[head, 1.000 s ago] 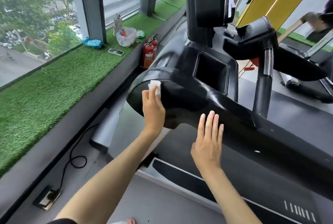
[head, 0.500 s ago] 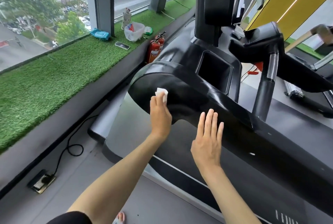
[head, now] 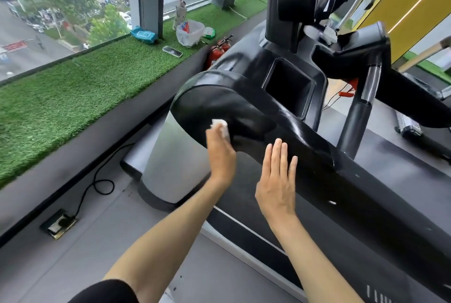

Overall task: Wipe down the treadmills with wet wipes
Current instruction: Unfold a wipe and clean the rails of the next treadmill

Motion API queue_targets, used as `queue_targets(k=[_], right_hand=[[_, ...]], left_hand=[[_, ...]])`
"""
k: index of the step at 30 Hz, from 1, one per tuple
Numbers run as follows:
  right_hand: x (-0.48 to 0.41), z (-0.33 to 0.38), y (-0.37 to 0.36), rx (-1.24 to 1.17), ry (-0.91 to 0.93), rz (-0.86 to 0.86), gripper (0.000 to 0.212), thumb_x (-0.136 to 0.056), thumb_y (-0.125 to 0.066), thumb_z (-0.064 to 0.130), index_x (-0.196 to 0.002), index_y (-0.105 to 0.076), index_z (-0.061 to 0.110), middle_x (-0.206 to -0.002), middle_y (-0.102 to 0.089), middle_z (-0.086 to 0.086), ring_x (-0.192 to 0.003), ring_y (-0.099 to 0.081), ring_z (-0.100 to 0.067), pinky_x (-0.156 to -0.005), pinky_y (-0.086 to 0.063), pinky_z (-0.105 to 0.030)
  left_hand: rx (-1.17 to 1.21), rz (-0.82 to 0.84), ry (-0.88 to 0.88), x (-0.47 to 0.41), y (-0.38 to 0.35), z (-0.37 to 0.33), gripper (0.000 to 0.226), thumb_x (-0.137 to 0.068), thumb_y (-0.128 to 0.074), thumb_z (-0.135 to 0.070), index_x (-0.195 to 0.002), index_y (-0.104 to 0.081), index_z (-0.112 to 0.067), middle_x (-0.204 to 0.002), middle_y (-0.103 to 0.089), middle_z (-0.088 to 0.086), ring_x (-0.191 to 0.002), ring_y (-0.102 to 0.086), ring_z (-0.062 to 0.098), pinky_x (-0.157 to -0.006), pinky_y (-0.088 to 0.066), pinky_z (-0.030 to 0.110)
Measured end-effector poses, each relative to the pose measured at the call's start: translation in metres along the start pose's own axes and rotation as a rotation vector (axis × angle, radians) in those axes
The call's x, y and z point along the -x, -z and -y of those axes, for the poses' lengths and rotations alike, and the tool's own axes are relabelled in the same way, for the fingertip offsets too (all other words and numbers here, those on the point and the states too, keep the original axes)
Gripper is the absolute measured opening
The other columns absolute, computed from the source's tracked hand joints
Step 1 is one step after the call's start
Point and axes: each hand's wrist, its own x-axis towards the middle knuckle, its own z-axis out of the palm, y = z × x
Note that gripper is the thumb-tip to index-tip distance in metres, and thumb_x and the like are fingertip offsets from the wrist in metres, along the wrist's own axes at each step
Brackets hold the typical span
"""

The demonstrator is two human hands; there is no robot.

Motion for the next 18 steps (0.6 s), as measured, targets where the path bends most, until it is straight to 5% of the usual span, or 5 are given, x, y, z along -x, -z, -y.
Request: queue_targets(k=[5, 8, 11, 18], right_hand=[[0.001, -0.007, -0.003, 0.017, 0.041, -0.022, 0.065, -0.089, -0.02, 0.005, -0.151, -0.002, -0.005, -0.159, 0.007, -0.023, -0.148, 0.005, -0.035, -0.119, -0.005, -0.052], [0.001, -0.005, -0.002, 0.012, 0.04, -0.027, 0.067, -0.086, -0.018, 0.005, -0.151, -0.002, -0.005, -0.159, 0.005, -0.023, -0.148, 0.004, -0.036, -0.119, -0.004, -0.053], [0.001, -0.004, -0.002, -0.001, 0.032, -0.032, 0.066, -0.087, -0.018, 0.003, -0.151, 0.0, -0.005, -0.159, 0.006, -0.023, -0.148, 0.005, -0.036, -0.119, -0.003, -0.053], [0.002, -0.009, -0.002, -0.012, 0.056, -0.024, 0.063, -0.093, -0.02, 0.005, -0.151, 0.001, -0.005, -0.159, 0.01, -0.023, -0.148, 0.009, -0.035, -0.12, -0.004, -0.052]], left_hand=[[-0.04, 0.184, -0.052, 0.036, -0.019, -0.003, 0.016, -0.099, -0.043, -0.006, -0.112, -0.041, -0.016, -0.102, -0.045, 0.002, -0.081, -0.046, 0.015, -0.065, -0.046, 0.028], [0.047, -0.012, 0.191, 0.016, -0.006, 0.008, 0.02, -0.097, -0.041, 0.0, -0.115, -0.045, -0.007, -0.107, -0.047, 0.009, -0.088, -0.047, 0.017, -0.076, -0.043, 0.028], [0.023, -0.114, 0.354, 0.013, -0.011, 0.002, 0.025, -0.096, -0.037, 0.001, -0.111, -0.038, -0.018, -0.105, -0.043, 0.005, -0.081, -0.043, 0.011, -0.07, -0.038, 0.023], [0.18, 0.082, 0.231, 0.043, -0.025, -0.012, 0.031, -0.096, -0.046, -0.001, -0.109, -0.038, -0.028, -0.107, -0.051, 0.005, -0.092, -0.053, 0.013, -0.074, -0.044, 0.012]])
